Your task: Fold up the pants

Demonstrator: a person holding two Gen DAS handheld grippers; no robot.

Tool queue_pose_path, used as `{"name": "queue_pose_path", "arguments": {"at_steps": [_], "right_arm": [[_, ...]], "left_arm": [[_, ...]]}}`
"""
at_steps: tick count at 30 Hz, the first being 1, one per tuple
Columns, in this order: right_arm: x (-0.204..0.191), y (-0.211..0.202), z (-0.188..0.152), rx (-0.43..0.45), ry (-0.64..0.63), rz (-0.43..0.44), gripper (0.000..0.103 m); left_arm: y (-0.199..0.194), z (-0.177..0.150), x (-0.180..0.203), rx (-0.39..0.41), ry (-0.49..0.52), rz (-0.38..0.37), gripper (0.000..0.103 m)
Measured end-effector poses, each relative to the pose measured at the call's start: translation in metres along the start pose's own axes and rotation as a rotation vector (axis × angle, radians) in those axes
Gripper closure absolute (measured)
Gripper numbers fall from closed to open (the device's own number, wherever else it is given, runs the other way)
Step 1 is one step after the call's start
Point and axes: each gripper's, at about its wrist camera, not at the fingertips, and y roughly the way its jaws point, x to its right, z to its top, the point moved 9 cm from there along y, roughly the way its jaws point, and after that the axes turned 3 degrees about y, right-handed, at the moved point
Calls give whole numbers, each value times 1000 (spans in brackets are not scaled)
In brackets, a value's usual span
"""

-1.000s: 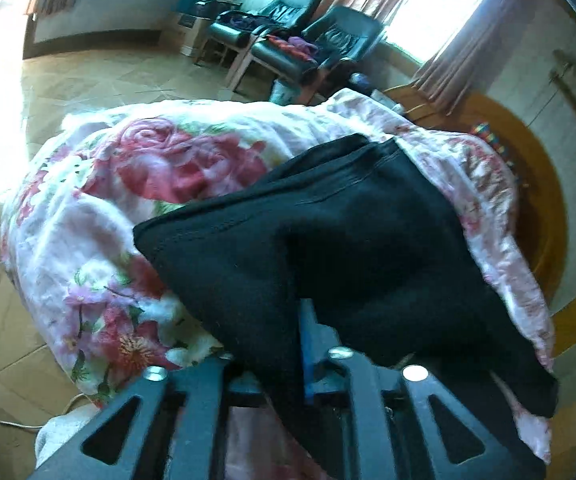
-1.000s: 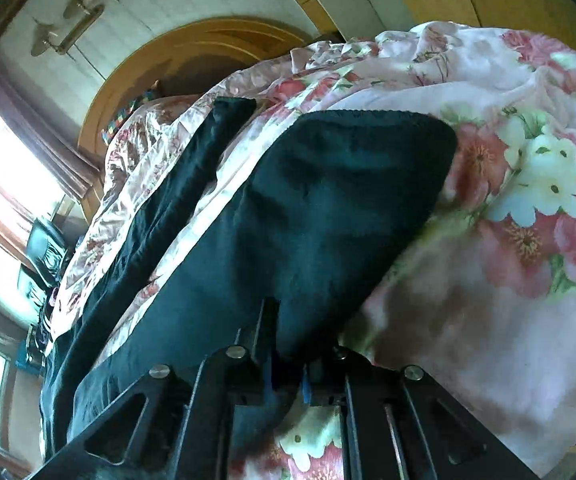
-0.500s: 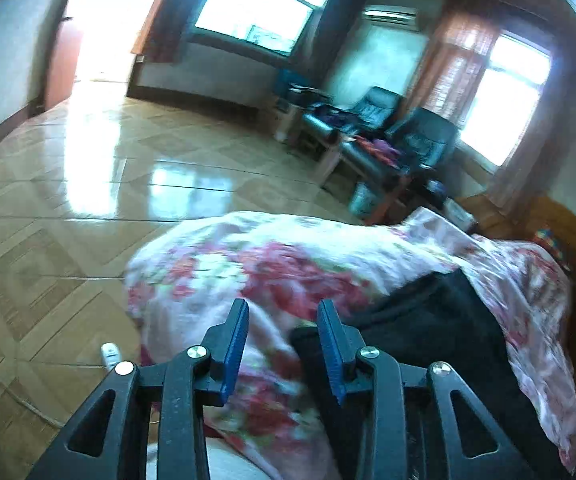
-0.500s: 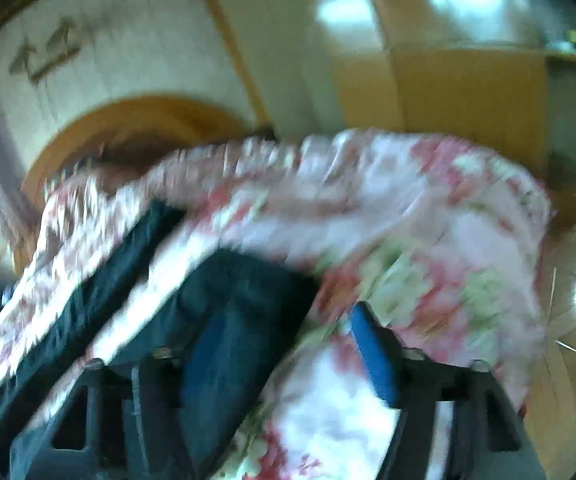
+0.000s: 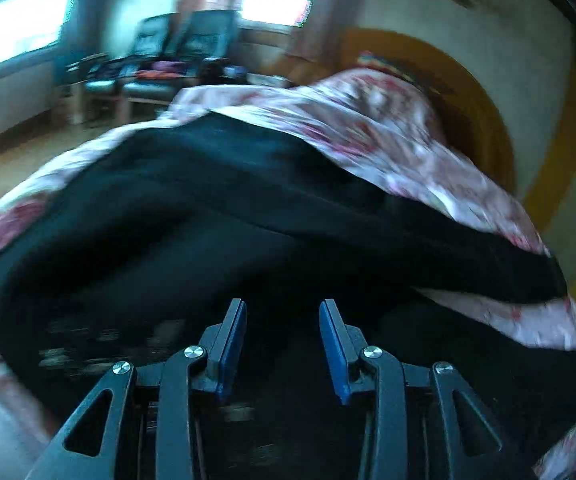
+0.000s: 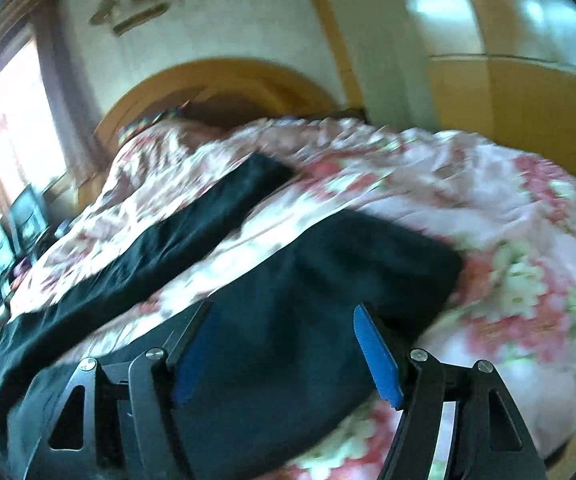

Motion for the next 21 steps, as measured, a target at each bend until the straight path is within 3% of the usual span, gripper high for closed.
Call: {"name": "queue_pose_path", "arguments": {"at_steps": [3,8,11,17,21], "right_arm": [[-14,18,-4,-69,-11,66,33],[-37,59,14,-156,-29,148,33],[-42,87,33,-175,-19,149,33],[-48,144,71,-198,-23,114,33],[-43,178,90,-203,31,79,33]], "left_arm": [[23,3,33,2,88,-34,65],[57,4,53,26,214,19,65],[75,-14,49,-20,202,16,64],[81,-21,49,47,202,-8,60],[78,-25,42,65,147,-97,57]]}}
